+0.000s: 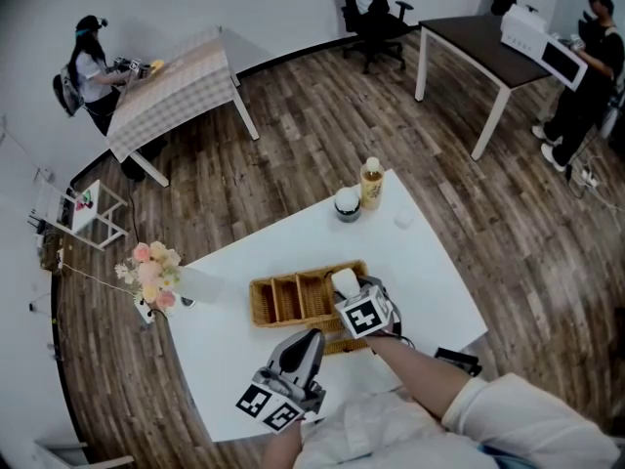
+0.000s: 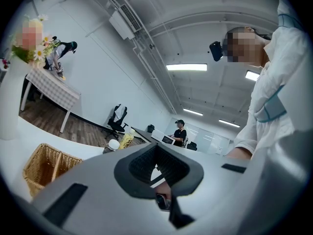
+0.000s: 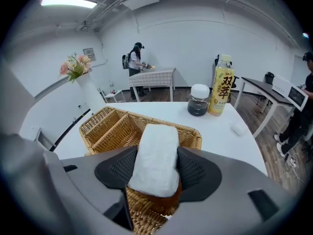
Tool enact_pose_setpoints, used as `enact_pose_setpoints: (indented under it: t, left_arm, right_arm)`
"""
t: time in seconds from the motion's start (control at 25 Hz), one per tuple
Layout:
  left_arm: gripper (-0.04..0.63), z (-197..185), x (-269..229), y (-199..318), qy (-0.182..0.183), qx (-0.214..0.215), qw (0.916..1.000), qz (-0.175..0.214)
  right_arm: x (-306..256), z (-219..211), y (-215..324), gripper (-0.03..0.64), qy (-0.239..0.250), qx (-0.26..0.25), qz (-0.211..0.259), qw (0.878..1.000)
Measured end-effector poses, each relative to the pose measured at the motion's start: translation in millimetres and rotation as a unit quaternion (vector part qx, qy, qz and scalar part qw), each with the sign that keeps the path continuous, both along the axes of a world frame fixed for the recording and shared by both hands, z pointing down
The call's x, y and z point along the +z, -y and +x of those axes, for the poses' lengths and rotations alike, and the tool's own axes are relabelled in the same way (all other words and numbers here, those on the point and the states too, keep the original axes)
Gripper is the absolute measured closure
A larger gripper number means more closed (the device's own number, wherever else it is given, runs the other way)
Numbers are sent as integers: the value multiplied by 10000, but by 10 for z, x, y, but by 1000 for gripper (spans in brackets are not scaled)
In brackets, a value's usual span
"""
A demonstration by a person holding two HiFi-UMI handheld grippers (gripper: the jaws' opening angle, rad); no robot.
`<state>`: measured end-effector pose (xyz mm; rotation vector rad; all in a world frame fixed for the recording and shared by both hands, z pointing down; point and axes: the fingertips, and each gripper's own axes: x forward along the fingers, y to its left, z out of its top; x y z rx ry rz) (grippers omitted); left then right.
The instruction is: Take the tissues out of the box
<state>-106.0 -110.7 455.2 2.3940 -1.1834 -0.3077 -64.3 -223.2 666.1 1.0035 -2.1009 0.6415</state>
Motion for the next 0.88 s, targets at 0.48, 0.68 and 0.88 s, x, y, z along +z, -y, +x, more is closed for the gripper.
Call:
enact_pose_setpoints:
  t: [0.48,0.68,0.88]
  left_arm:
    - [594,57,-5,-8,8,14,10000,3]
    - [594,63,-6,-8,23,8,10000,-20]
    - [594,31,-6,-12,32,-28,10000,-28]
  right_arm:
    - [7,-19,11,357,-66,-455,101,9989]
    - [21,-16,-5,360,-67,-696,33,9975]
    - [-41,-52,-42,364,87,-963,139,9952]
